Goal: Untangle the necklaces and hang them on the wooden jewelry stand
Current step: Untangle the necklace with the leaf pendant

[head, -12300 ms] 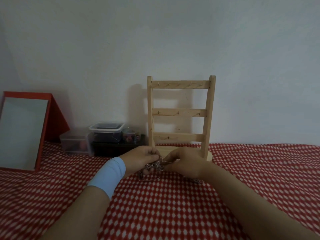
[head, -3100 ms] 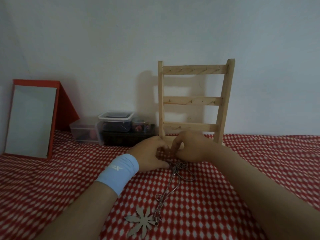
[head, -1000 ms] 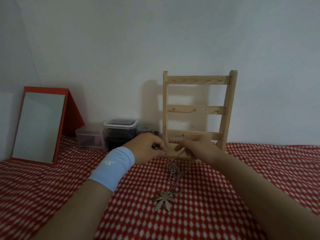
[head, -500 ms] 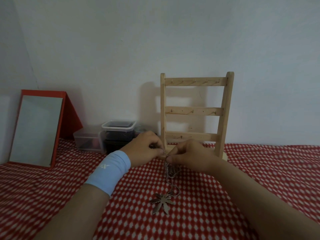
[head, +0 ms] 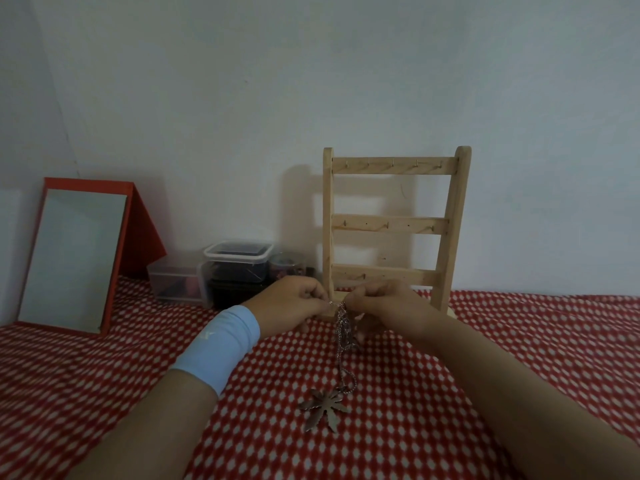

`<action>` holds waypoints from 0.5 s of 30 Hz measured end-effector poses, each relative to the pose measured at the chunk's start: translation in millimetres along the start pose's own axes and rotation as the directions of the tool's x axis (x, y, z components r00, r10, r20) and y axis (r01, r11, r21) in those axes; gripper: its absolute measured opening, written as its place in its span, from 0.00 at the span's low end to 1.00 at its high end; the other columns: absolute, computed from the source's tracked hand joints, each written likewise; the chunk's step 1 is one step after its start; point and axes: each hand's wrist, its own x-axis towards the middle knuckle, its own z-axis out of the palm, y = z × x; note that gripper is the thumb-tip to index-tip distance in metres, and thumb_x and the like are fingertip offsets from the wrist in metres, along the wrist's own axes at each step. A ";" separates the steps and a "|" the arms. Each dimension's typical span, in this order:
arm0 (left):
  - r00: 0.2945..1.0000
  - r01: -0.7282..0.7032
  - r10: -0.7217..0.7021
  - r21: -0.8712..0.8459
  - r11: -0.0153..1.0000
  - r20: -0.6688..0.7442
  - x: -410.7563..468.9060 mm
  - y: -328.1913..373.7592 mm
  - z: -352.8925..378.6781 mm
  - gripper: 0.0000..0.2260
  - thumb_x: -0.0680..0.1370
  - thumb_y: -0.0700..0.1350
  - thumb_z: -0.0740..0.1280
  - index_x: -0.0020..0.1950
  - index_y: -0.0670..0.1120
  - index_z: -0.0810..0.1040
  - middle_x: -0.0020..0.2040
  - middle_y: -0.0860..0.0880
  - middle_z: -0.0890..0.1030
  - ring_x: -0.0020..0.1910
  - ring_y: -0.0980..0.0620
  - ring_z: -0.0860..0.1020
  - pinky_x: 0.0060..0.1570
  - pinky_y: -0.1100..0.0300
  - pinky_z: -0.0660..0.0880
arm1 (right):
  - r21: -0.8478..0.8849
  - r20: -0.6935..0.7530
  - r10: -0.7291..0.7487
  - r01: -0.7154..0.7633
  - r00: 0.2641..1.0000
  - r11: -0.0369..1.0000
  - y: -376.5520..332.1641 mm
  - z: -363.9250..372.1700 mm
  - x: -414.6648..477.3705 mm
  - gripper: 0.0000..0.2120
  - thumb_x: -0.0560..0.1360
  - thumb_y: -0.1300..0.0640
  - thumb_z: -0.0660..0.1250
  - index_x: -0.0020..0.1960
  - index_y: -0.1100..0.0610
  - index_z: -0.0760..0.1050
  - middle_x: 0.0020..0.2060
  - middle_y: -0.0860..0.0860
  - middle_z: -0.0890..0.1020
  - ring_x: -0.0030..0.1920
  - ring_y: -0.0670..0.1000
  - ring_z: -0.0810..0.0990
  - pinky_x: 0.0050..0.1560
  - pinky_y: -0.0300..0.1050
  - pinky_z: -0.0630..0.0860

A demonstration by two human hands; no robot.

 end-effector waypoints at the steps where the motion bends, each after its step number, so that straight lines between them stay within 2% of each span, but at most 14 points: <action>1: 1.000 -0.008 0.008 0.009 1.000 0.005 -0.2 0.6 0.2 0.06 0.79 0.44 0.67 0.46 0.45 0.82 0.39 0.53 0.82 0.31 0.57 0.77 0.37 0.61 0.77 | -0.027 -0.001 0.000 0.000 1.000 1.000 -1.4 0.4 -0.3 0.08 0.81 0.59 0.68 0.47 0.61 0.84 0.37 0.52 0.87 0.34 0.52 0.84 0.43 0.45 0.84; 3: 0.999 -0.038 0.038 0.043 0.998 0.010 -1.2 3.5 0.9 0.08 0.80 0.46 0.66 0.47 0.44 0.83 0.43 0.51 0.84 0.29 0.63 0.77 0.37 0.63 0.74 | -0.118 0.001 -0.005 0.005 1.000 0.993 -4.5 1.5 -1.8 0.08 0.81 0.58 0.68 0.46 0.60 0.83 0.36 0.51 0.87 0.33 0.52 0.85 0.44 0.46 0.85; 5: 0.998 -0.068 0.068 0.067 0.995 0.006 -2.1 6.0 1.8 0.09 0.80 0.47 0.65 0.45 0.47 0.83 0.43 0.52 0.84 0.32 0.66 0.77 0.41 0.65 0.72 | -0.196 0.010 -0.021 0.023 1.000 0.980 -6.1 3.1 -1.4 0.08 0.82 0.57 0.67 0.48 0.59 0.83 0.37 0.52 0.87 0.36 0.54 0.87 0.47 0.50 0.85; 6: 0.998 -0.069 0.069 0.060 0.996 0.005 -2.8 7.7 2.2 0.09 0.81 0.47 0.65 0.44 0.48 0.83 0.41 0.53 0.83 0.32 0.66 0.77 0.40 0.66 0.71 | -0.211 0.015 -0.026 0.028 1.000 0.977 -6.9 4.1 -1.5 0.09 0.82 0.57 0.65 0.50 0.60 0.82 0.38 0.53 0.88 0.38 0.55 0.87 0.48 0.51 0.85; 8: 0.999 -0.032 0.032 0.002 0.999 0.009 -4.3 10.8 1.9 0.11 0.82 0.47 0.62 0.44 0.48 0.82 0.37 0.54 0.80 0.29 0.61 0.74 0.33 0.66 0.70 | -0.212 0.031 -0.030 0.036 0.999 0.977 -7.0 5.8 -1.4 0.10 0.84 0.56 0.62 0.54 0.60 0.80 0.41 0.54 0.87 0.39 0.56 0.88 0.45 0.49 0.85; 10: 1.000 0.011 -0.009 -0.082 0.997 0.028 -6.4 14.0 0.2 0.12 0.83 0.48 0.60 0.48 0.47 0.82 0.35 0.54 0.80 0.28 0.57 0.73 0.27 0.65 0.69 | -0.219 0.044 -0.039 0.048 0.998 0.974 -8.7 6.9 -2.5 0.13 0.86 0.54 0.58 0.59 0.59 0.78 0.45 0.54 0.87 0.38 0.52 0.87 0.41 0.44 0.84; 12: 0.997 0.034 -0.024 -0.149 0.988 0.069 -7.7 15.7 -1.4 0.12 0.83 0.46 0.60 0.51 0.44 0.82 0.36 0.54 0.82 0.28 0.57 0.73 0.26 0.65 0.68 | -0.235 0.041 -0.015 0.024 0.999 0.972 -9.5 6.6 -2.8 0.15 0.86 0.52 0.54 0.62 0.58 0.76 0.47 0.55 0.85 0.37 0.47 0.86 0.38 0.39 0.82; 15: 0.993 0.068 -0.052 -0.153 0.986 0.106 -7.5 16.6 0.2 0.09 0.82 0.44 0.62 0.52 0.44 0.82 0.40 0.51 0.83 0.28 0.56 0.74 0.25 0.66 0.68 | -0.318 0.043 0.005 0.009 0.999 0.948 -5.1 4.6 1.7 0.18 0.87 0.48 0.51 0.66 0.55 0.75 0.52 0.53 0.83 0.43 0.46 0.86 0.45 0.39 0.82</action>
